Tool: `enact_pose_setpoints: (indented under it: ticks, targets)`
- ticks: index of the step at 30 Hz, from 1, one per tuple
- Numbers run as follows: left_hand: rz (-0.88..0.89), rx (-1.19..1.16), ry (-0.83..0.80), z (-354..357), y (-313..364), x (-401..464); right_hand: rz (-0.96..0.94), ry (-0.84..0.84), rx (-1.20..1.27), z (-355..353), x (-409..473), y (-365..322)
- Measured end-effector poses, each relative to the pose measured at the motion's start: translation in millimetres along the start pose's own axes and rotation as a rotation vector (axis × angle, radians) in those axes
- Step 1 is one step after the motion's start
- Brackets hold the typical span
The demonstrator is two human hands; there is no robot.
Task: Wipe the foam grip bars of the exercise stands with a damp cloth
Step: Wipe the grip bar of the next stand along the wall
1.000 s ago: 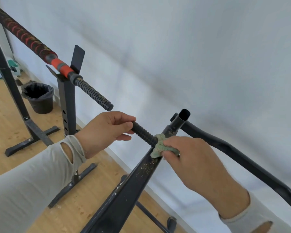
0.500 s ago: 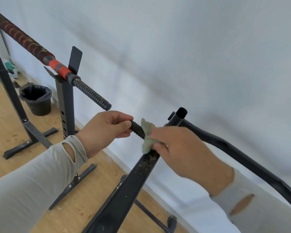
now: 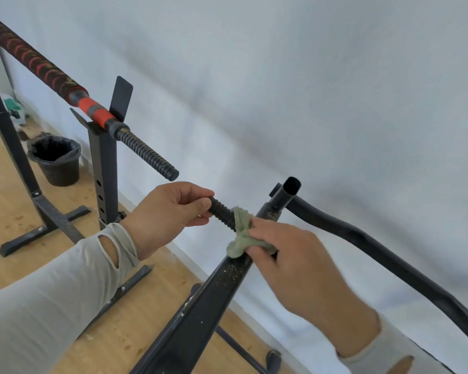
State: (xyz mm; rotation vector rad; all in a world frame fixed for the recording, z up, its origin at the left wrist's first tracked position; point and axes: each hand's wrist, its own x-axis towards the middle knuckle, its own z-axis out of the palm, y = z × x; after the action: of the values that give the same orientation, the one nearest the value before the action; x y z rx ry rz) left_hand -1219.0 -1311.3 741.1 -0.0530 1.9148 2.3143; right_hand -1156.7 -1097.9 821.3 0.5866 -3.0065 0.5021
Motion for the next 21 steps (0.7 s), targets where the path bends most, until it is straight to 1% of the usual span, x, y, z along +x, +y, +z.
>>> enact_pose_setpoints:
  ticks: [2, 3, 7, 10, 14, 17, 19, 21]
  targets:
    - [0.007, 0.012, 0.009, 1, 0, 1, -0.021, -0.002, -0.116, 13, 4, 0]
    - [0.007, 0.013, 0.009, 1, 1, 2, 0.005, -0.008, -0.100, 14, 9, 0]
    - [-0.004, -0.007, -0.012, 3, 3, 5, 0.148, 0.015, 0.084, 12, 48, -9]
    - [-0.007, -0.055, -0.052, 4, 4, 2, 0.124, 0.004, 0.112, 18, 68, -22]
    - [-0.006, 0.010, -0.027, 4, 4, 2, 0.058, -0.059, 0.093, 7, 44, -9]
    - [0.003, 0.096, 0.003, 3, 0, 3, 0.115, -0.100, 0.044, -14, 16, 15]
    - [0.002, 0.122, 0.019, 3, -1, 3, 0.184, -0.072, 0.047, -28, 6, 27]
    - [-0.001, 0.140, 0.031, 5, -1, 3, 0.245, 0.052, 0.086, -36, 3, 36]
